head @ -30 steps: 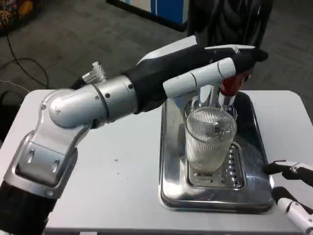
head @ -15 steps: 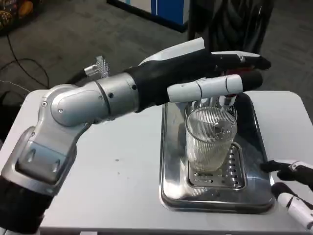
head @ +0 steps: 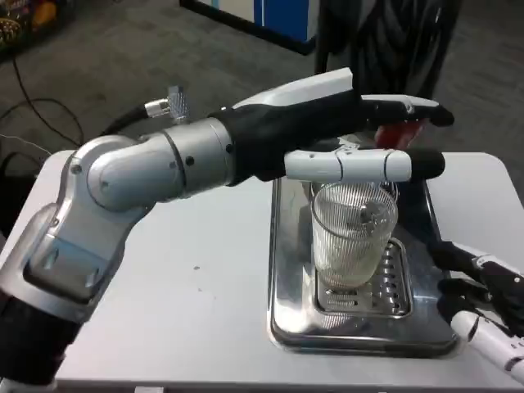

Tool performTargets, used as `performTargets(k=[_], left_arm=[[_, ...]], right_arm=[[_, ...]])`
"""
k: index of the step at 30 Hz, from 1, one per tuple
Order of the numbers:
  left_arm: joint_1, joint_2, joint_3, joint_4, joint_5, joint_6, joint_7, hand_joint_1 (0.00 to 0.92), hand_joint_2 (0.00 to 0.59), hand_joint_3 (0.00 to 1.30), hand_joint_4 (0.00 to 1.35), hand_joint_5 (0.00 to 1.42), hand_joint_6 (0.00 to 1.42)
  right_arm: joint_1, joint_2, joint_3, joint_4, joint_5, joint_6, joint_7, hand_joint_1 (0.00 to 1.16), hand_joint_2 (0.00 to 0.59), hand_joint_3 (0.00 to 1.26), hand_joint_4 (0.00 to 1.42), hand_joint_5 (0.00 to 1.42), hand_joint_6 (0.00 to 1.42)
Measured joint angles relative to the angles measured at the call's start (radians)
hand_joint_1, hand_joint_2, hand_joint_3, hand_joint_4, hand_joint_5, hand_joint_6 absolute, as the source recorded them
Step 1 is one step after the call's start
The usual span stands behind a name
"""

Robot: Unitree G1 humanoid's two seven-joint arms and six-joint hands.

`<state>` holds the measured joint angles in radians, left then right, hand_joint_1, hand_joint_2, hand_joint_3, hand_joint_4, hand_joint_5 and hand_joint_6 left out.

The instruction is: Grasp the cup under the faucet to collect the drink, then remove the cup.

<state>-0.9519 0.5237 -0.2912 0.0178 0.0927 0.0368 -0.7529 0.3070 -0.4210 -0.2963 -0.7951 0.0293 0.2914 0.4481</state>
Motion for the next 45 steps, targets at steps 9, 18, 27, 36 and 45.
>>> performTargets(k=[9,18,27,36,45], left_arm=[[-0.007,0.004,-0.016,0.003,0.042,-0.039,0.000,0.000,0.107,0.15,0.05,0.14,0.17],[-0.016,0.011,-0.038,0.001,0.081,-0.063,0.000,0.000,0.104,0.14,0.05,0.14,0.17],[-0.016,0.012,-0.039,-0.001,0.083,-0.067,0.000,0.000,0.101,0.14,0.04,0.14,0.17],[-0.016,0.016,-0.041,-0.010,0.096,-0.066,0.000,0.000,0.094,0.14,0.04,0.14,0.17],[-0.016,0.017,-0.042,-0.016,0.107,-0.067,-0.006,0.000,0.083,0.14,0.04,0.14,0.17]], right_arm=[[-0.026,0.000,0.023,0.000,0.016,0.016,-0.004,0.41,0.354,0.08,0.06,0.15,0.08],[-0.040,0.008,0.059,0.000,0.013,0.015,-0.031,0.47,0.317,0.02,0.01,0.10,0.04],[-0.065,0.032,0.127,0.005,-0.087,0.003,-0.115,0.59,0.277,0.00,0.00,0.05,0.00],[-0.088,0.101,0.203,0.086,-0.179,-0.042,-0.217,0.62,0.248,0.00,0.00,0.05,0.00],[-0.134,0.149,0.264,0.172,-0.223,-0.058,-0.274,0.62,0.244,0.00,0.00,0.05,0.00]])
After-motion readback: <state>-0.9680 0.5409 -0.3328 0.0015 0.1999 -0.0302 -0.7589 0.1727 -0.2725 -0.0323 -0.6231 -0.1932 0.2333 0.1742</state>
